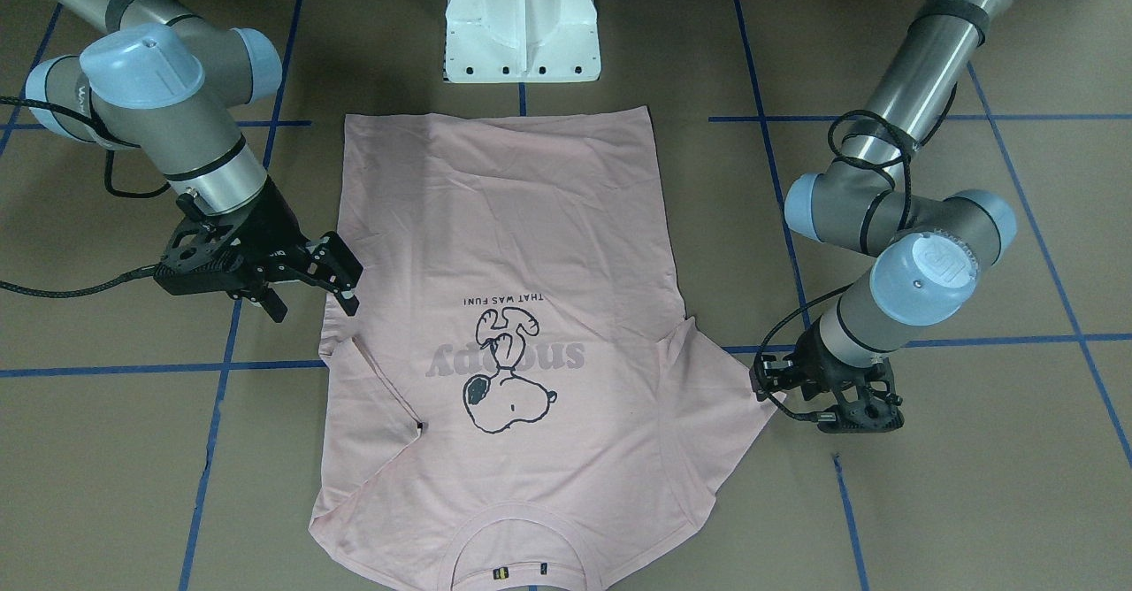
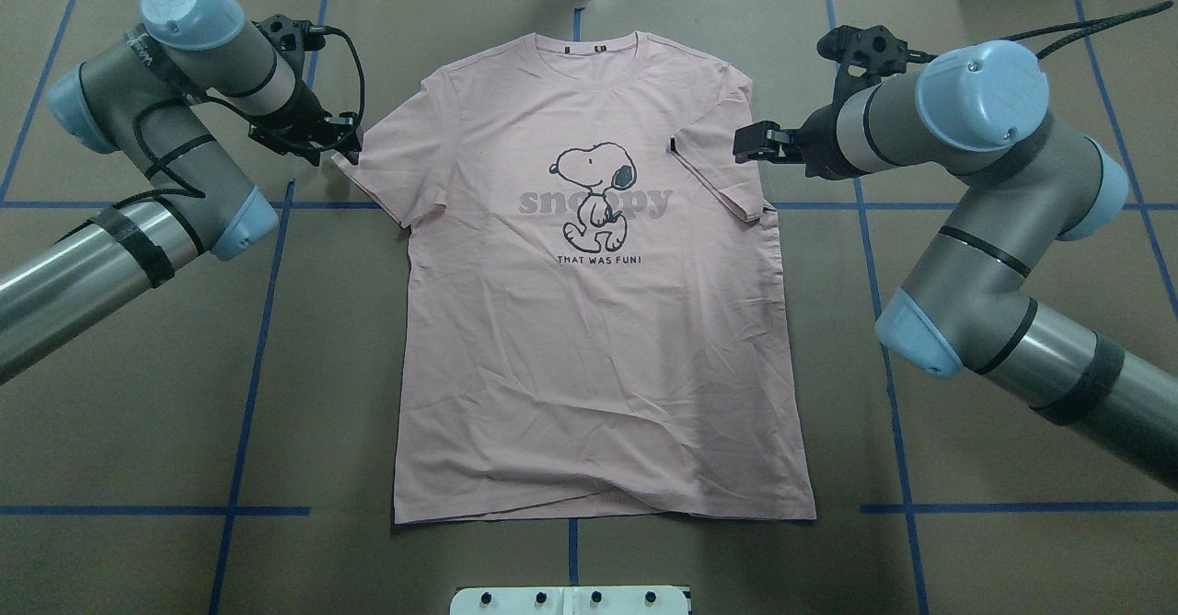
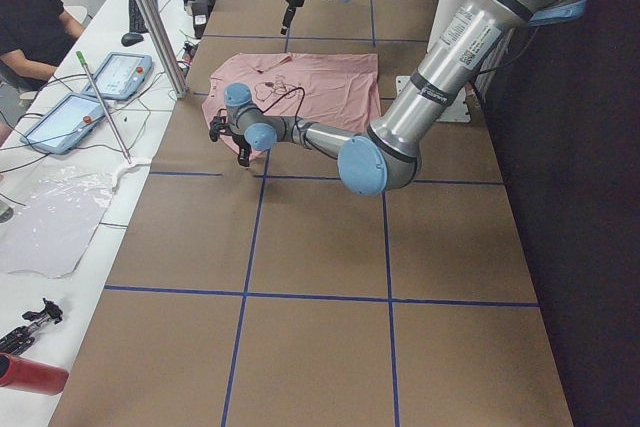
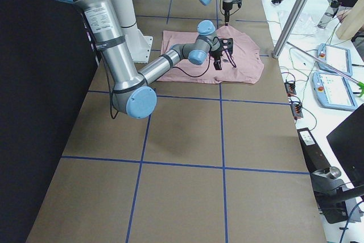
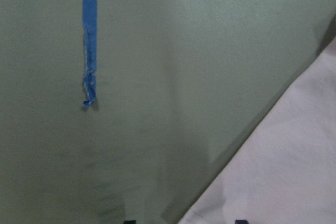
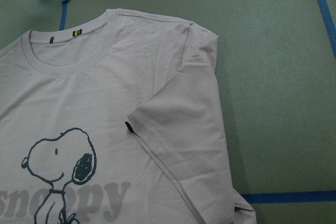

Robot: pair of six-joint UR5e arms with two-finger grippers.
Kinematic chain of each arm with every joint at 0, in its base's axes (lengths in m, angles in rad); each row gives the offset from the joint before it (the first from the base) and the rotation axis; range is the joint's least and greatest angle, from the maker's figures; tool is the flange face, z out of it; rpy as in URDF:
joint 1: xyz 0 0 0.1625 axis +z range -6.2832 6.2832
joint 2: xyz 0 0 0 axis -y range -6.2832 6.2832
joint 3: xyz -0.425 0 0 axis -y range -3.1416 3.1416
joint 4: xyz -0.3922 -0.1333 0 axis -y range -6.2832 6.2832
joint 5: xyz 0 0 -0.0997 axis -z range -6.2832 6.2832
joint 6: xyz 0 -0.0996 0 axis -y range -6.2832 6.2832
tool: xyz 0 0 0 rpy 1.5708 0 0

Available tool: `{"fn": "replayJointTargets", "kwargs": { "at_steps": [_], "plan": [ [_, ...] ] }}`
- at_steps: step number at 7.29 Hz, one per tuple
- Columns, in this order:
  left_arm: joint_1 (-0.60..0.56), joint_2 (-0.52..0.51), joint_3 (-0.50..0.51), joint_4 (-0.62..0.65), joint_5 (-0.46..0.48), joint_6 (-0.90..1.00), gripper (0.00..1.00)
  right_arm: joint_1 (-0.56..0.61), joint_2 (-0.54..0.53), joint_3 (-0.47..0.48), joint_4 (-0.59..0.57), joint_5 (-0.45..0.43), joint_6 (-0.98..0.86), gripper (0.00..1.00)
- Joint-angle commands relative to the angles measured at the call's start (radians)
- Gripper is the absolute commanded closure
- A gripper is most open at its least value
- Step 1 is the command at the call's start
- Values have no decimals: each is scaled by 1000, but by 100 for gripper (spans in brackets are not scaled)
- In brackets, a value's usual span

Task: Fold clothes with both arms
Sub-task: 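Bring the left gripper to the shirt's other shoulder while the right gripper waits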

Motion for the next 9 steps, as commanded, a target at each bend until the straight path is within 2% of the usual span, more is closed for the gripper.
{"fn": "replayJointTargets", "kwargs": {
  "at_steps": [1,3,4,5,6,7,8,9],
  "plan": [
    [0,-3,1,-13,0,0,100,0,0,-2,0,0,0,0],
    [-23,-19,-12,-48,-7,-20,100,0,2,-7,3,-3,-9,0],
    [-33,-35,-73,-43,-12,-58,100,0,0,-7,5,-3,-8,0],
    [-28,-52,-109,-48,-7,-157,100,-2,0,-7,5,-3,-2,0],
    [-4,-90,-101,-46,-1,-233,100,-2,0,-9,5,-3,-5,0],
    [37,-139,-59,-46,28,-273,100,-2,2,-13,5,-3,-11,0],
    [70,-191,13,-52,113,-276,100,-2,2,-19,5,-4,-11,0],
    [73,-219,85,-116,149,-276,100,-3,-1,-28,6,-6,-11,0]
  ]
}}
